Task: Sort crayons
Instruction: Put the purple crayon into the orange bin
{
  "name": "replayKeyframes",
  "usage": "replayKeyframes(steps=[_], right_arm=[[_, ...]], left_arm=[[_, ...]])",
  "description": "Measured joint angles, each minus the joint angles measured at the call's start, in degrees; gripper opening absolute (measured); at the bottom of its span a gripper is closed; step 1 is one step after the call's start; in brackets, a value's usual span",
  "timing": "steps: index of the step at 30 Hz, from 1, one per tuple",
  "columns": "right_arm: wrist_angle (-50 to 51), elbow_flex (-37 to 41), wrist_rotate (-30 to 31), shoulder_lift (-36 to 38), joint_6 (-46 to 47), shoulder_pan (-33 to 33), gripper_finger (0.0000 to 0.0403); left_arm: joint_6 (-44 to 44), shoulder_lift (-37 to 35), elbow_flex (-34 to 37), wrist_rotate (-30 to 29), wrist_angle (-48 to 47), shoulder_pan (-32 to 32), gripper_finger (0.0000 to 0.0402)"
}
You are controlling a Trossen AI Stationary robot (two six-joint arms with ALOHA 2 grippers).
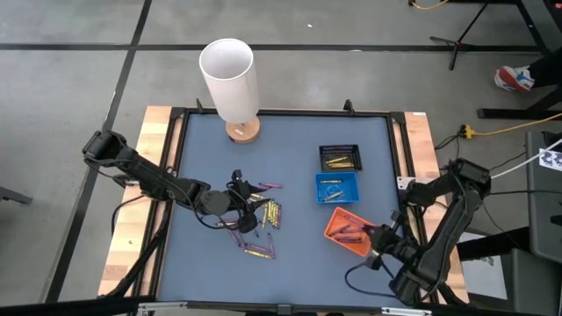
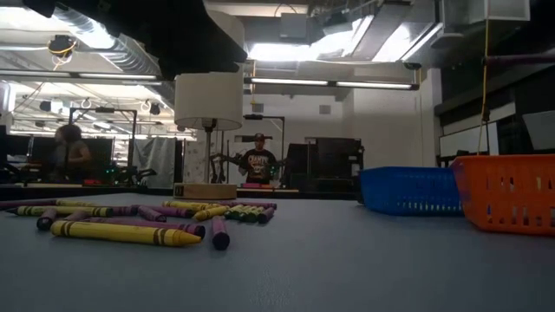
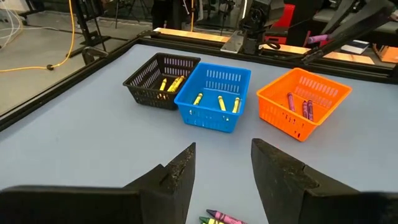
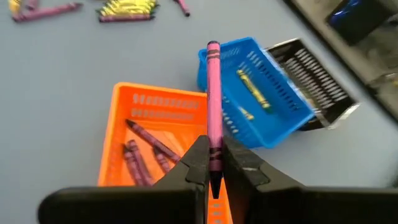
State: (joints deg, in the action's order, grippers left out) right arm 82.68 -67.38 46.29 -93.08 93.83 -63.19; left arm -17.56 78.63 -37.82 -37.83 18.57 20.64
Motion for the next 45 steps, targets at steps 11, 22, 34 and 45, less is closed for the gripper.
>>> replayKeyframes(steps=[11, 22, 34, 45], right_arm=[[-23.29, 18.20, -0.52, 14.06, -1.06, -0.21, 0.0030], [-37.03, 29.05, -2.32, 20.27, -3.62, -0.16, 0.0030], [-38.28, 29.93, -1.86, 20.61, -4.16, -0.12, 0.0030], [-38.25, 29.93, -2.17, 20.61, -4.20, -0.12, 0.0041]], left_arm=[[0.00, 0.00, 0.00, 0.01, 0.11, 0.00, 0.0140], [0.04, 0.00, 0.00, -0.21, 0.11, 0.00, 0.0140], [0.09, 0.00, 0.00, -0.47, 0.11, 0.00, 0.0140], [0.09, 0.00, 0.00, -0.47, -0.07, 0.00, 0.0141]])
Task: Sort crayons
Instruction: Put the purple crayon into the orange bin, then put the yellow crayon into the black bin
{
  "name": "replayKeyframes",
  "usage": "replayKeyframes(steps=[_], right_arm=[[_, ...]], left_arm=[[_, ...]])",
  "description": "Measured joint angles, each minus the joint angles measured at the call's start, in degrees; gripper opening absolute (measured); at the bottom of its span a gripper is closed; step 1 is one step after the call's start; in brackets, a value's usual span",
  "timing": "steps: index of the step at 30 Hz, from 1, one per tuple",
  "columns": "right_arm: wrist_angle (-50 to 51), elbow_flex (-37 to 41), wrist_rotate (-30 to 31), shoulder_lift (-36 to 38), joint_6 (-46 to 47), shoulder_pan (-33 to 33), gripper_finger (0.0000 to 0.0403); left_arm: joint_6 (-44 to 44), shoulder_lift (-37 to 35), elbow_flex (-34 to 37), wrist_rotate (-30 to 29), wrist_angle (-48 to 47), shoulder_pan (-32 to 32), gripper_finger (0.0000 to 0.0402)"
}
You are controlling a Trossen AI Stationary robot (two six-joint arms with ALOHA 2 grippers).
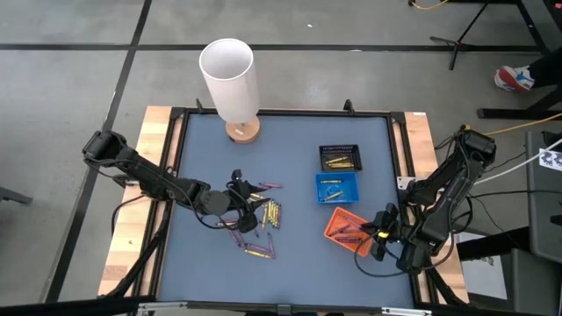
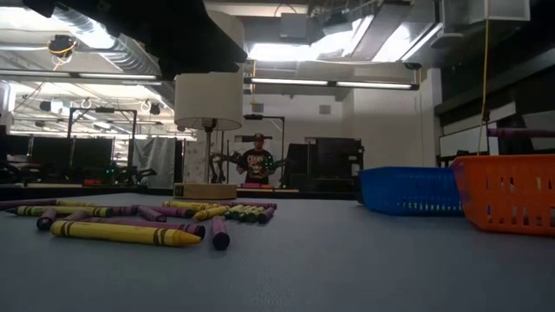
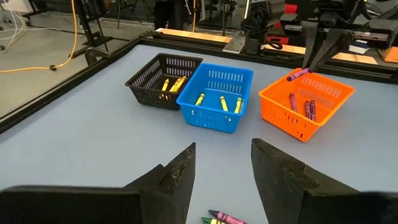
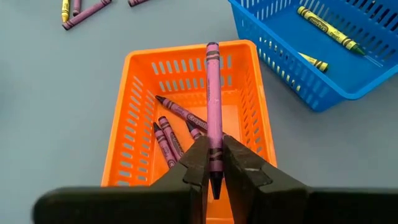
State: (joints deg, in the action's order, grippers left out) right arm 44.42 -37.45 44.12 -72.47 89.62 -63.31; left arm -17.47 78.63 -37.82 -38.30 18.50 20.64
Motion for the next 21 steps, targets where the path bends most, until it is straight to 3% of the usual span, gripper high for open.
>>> replayKeyframes(steps=[5, 10, 15, 21], right_arm=[[-0.01, 0.00, -0.02, 0.00, 0.01, 0.00, 0.0087], [0.00, 0.00, 0.00, 0.00, 0.02, -0.01, 0.0124], [0.24, 0.00, 0.00, 0.00, 0.02, 0.00, 0.0133], [0.77, 0.00, 0.00, 0.00, 0.02, -0.02, 0.0134]], left_arm=[[0.02, 0.00, -0.02, 0.38, -1.99, 0.00, 0.0140], [-0.68, 0.00, -0.02, 4.47, -12.30, 0.00, 0.0140], [-8.52, 0.00, 0.00, 7.41, -25.60, -0.38, 0.0140], [-16.88, 0.00, -0.02, 15.14, -39.57, -3.32, 0.0140]])
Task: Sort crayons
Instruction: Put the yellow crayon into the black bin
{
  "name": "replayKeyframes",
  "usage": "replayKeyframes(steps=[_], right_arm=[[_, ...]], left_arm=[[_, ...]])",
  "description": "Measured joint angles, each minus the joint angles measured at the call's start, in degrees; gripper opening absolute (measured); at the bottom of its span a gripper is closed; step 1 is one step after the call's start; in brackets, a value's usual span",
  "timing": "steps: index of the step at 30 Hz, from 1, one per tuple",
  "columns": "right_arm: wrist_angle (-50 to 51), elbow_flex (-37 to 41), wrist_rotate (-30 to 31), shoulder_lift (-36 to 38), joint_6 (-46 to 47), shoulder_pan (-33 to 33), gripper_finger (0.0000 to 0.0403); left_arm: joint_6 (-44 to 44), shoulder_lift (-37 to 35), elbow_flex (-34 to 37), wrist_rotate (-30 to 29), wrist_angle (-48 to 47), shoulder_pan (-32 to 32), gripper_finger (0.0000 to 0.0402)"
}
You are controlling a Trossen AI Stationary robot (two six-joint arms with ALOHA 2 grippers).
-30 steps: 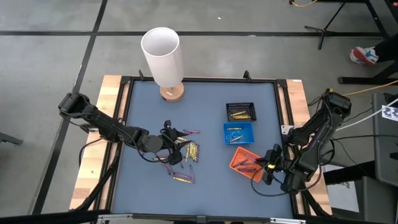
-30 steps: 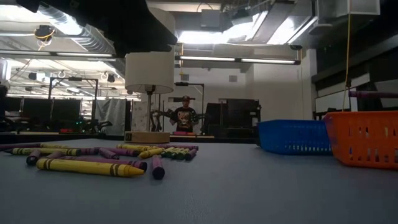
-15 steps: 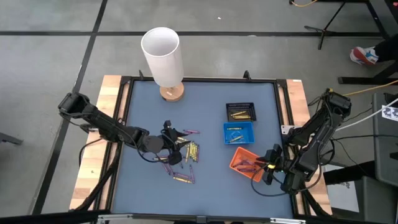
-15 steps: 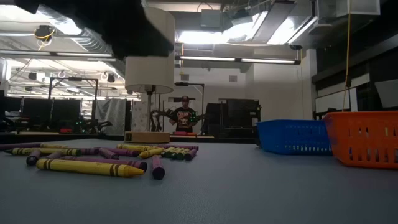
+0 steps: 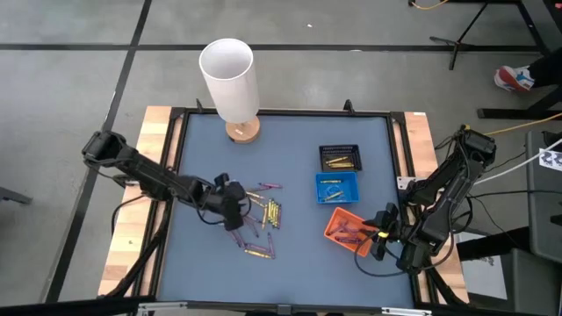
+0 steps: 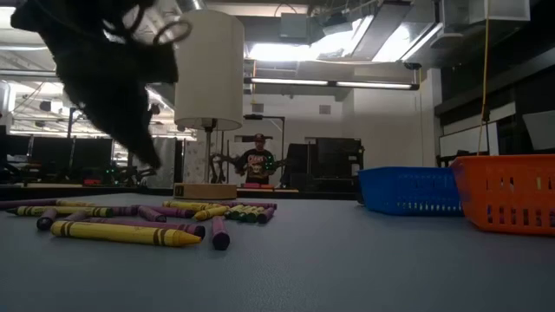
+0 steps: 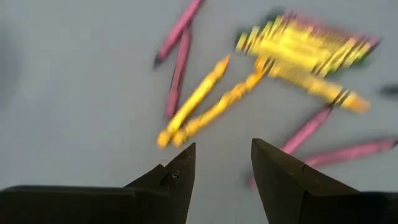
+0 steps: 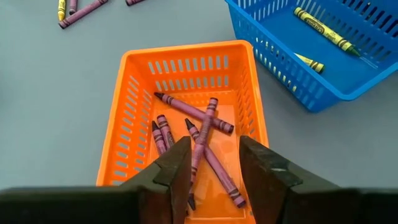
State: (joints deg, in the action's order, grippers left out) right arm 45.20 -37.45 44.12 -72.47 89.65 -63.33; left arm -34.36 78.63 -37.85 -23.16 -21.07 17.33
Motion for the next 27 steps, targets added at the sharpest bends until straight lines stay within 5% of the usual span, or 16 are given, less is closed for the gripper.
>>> replayKeyframes(steps=[10, 27], right_arm=[[0.15, 0.00, 0.00, 0.00, -0.01, 0.00, 0.0134], [0.15, 0.00, -0.02, -0.02, -0.02, -0.02, 0.0134]], left_arm=[[3.78, 0.00, 0.01, 14.40, -11.95, -7.01, 0.0140], [14.31, 0.00, 0.02, 21.34, -19.38, -9.27, 0.0140]])
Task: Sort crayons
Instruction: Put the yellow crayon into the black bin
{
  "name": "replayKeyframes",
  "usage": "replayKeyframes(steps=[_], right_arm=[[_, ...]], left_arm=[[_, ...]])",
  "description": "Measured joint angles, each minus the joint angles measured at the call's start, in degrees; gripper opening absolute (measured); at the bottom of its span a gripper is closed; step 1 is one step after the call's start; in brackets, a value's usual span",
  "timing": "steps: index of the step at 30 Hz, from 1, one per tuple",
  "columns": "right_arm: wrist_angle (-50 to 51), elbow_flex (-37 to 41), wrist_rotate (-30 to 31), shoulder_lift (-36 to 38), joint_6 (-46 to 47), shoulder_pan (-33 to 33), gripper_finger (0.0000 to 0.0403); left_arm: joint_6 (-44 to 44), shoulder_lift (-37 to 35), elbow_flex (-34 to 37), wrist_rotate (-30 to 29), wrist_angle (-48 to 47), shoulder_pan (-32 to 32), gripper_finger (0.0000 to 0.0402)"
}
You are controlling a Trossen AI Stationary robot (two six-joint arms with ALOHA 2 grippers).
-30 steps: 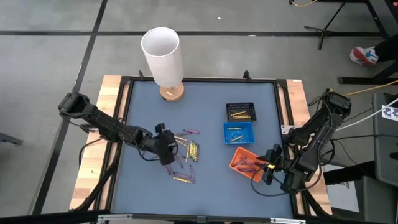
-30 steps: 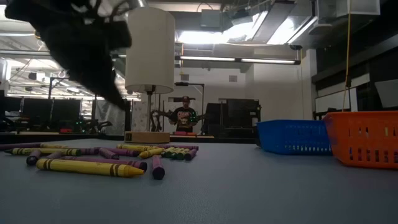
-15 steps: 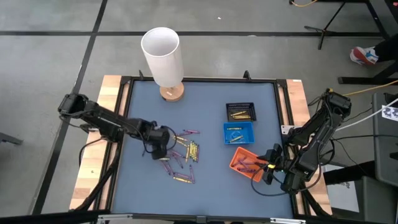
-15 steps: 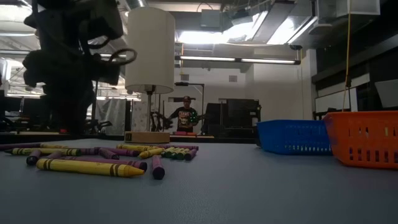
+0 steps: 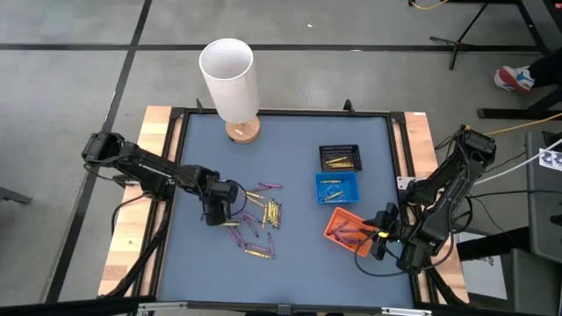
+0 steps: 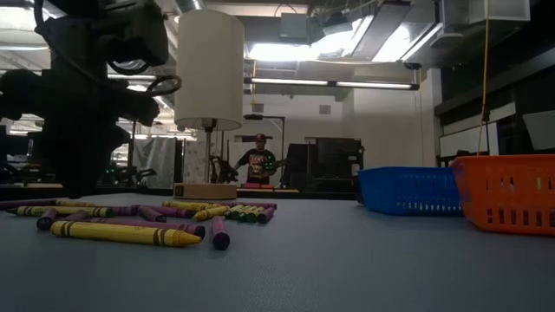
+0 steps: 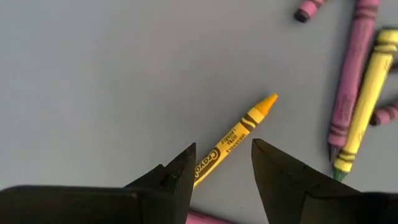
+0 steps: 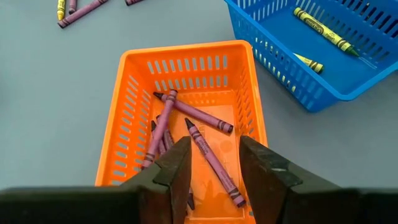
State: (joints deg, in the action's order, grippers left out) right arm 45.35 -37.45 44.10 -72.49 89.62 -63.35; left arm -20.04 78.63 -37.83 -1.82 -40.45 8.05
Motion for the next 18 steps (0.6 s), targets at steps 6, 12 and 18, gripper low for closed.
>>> replayKeyframes(steps=[6, 12, 18], right_arm=[[0.00, 0.00, 0.00, 0.00, -0.11, 0.00, 0.0134], [0.00, 0.00, 0.00, 0.00, -0.13, 0.00, 0.0134], [0.00, 0.00, -0.05, 0.00, -1.42, 0.00, 0.0134]], left_arm=[[5.42, 0.00, -0.02, -0.14, -0.04, 0.00, 0.0140], [7.14, 0.02, 0.13, -0.16, 0.15, 0.00, 0.0140], [6.78, 0.01, 3.88, 0.45, 1.77, 0.00, 0.0140]])
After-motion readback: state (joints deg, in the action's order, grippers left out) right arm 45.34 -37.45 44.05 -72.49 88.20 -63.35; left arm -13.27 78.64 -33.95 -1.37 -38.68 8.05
